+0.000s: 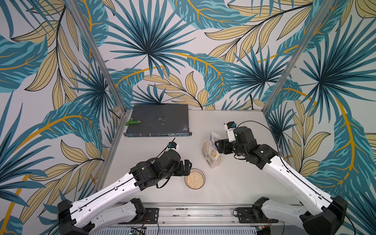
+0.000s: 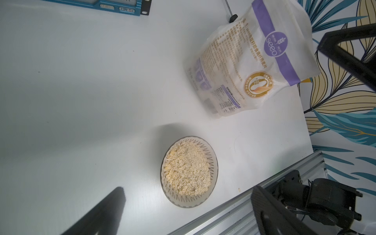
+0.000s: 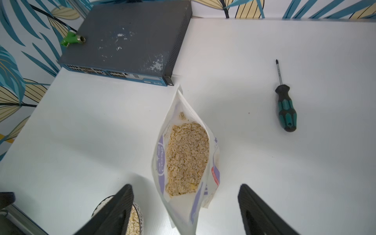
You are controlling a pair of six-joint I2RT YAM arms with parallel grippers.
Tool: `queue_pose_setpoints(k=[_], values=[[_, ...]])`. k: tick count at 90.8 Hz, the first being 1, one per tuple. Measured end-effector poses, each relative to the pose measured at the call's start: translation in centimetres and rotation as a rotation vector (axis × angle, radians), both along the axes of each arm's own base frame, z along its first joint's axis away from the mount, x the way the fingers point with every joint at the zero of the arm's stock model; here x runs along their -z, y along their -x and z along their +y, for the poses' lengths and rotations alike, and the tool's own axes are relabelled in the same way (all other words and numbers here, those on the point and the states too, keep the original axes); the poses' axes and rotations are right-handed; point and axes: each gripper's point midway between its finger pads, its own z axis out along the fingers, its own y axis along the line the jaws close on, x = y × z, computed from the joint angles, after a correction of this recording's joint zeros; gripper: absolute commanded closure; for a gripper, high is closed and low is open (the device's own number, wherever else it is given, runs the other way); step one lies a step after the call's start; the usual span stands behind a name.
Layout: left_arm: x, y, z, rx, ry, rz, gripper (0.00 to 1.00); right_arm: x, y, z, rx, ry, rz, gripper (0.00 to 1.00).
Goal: Pour the oats into the breakfast bowl
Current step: Close the oats bag at the center of the board.
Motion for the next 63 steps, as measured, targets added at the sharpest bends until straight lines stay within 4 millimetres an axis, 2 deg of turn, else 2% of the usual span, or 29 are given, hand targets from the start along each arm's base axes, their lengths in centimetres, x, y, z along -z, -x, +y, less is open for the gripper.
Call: queue_pose_setpoints(k=[8, 14, 16, 20, 24, 26, 51, 58, 63], values=[[0.0, 0.0, 0.0, 0.001, 0.0, 0.0, 0.0, 1.6, -0.1, 0.3, -0.013, 0.034, 0.039, 0.25], [0.0, 0.0, 0.0, -0.001, 0.001, 0.001, 0.0, 2.1, -0.1, 0.4, -0.025, 0.045, 0.05, 0.38], [0.0, 0.0, 0.0, -0.001, 0.001, 0.001, 0.0, 2.2, -0.1, 0.5, -0.032, 0.051, 0.05, 0.46], [0.0, 0.0, 0.0, -0.001, 0.002, 0.002, 0.0, 2.3, -0.2, 0.6, -0.035, 0.053, 0.054, 0.68], [0.0, 0.0, 0.0, -0.001, 0.003, 0.002, 0.0, 2.1, -0.2, 0.8, -0.04, 0.051, 0.058, 0.95], [0.0, 0.0, 0.0, -0.001, 0.003, 0.002, 0.0, 2.0, -0.3, 0.9, -0.043, 0.05, 0.06, 1.0], [0.0, 0.0, 0.0, -0.002, 0.005, 0.005, 0.0, 1.7, -0.2, 1.1, -0.047, 0.071, 0.081, 1.0], [0.0, 0.0, -0.1, -0.002, 0.005, 0.005, 0.0, 1.7, -0.1, 1.0, -0.038, 0.073, 0.085, 0.56], [0.0, 0.0, -0.1, -0.004, 0.007, 0.006, 0.0, 1.6, -0.2, 0.9, -0.032, 0.074, 0.081, 0.39]])
